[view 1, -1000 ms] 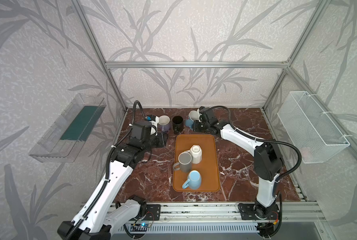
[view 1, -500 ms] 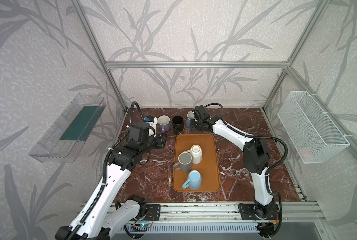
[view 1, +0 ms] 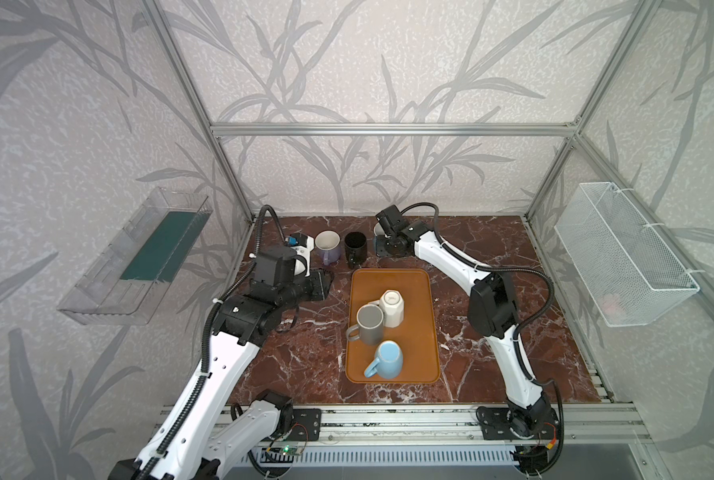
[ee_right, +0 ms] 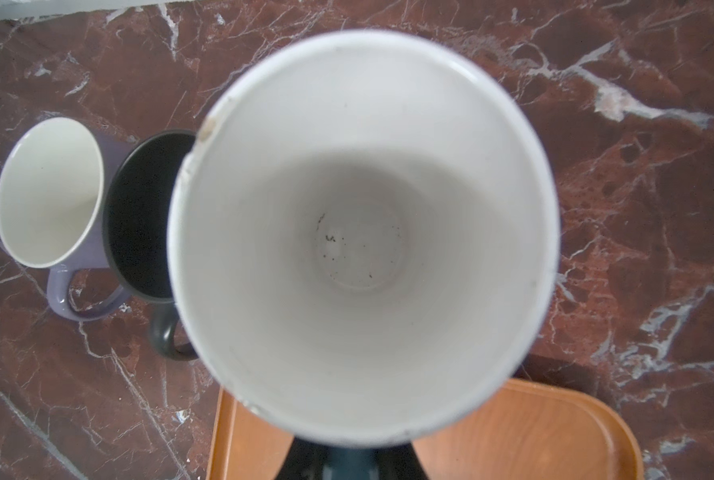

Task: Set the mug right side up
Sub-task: 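Lower the blue dotted mug upright beside the black mug with the right gripper, then set the mug on the table and open the right gripper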

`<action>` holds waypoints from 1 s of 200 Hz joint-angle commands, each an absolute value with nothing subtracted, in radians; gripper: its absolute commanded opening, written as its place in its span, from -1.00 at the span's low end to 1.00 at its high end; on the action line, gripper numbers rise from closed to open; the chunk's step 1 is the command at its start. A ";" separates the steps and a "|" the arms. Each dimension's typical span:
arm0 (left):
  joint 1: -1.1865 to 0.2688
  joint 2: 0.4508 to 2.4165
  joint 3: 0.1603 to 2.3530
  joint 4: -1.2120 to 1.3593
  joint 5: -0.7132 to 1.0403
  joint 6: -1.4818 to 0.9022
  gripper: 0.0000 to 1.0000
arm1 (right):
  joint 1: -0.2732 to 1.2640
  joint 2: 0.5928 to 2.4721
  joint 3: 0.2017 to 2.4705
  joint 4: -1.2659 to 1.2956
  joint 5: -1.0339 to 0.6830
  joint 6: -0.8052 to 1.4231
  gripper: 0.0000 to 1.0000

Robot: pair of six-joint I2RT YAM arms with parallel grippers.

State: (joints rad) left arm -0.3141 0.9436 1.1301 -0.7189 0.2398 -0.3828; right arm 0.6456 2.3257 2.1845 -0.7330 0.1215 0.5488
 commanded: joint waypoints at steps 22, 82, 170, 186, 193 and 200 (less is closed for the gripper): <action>-0.302 0.925 1.111 -0.736 0.268 -0.365 -0.26 | 0.667 2.385 2.333 -0.824 0.170 0.536 -1.00; -0.293 0.912 1.106 -0.751 0.276 -0.353 -0.26 | 0.670 2.437 2.392 -0.870 0.198 0.536 -1.00; -0.281 0.913 1.102 -0.747 0.286 -0.354 -0.25 | 0.671 2.469 2.399 -0.871 0.213 0.538 -1.00; -0.279 0.913 1.103 -0.749 0.287 -0.354 -0.25 | 0.671 2.474 2.400 -0.869 0.209 0.541 -1.00; -0.280 0.913 1.104 -0.749 0.287 -0.354 -0.25 | 0.670 2.476 2.401 -0.870 0.207 0.540 -1.00; -0.279 0.913 1.103 -0.751 0.288 -0.354 -0.25 | 0.670 2.478 2.401 -0.868 0.203 0.540 -1.00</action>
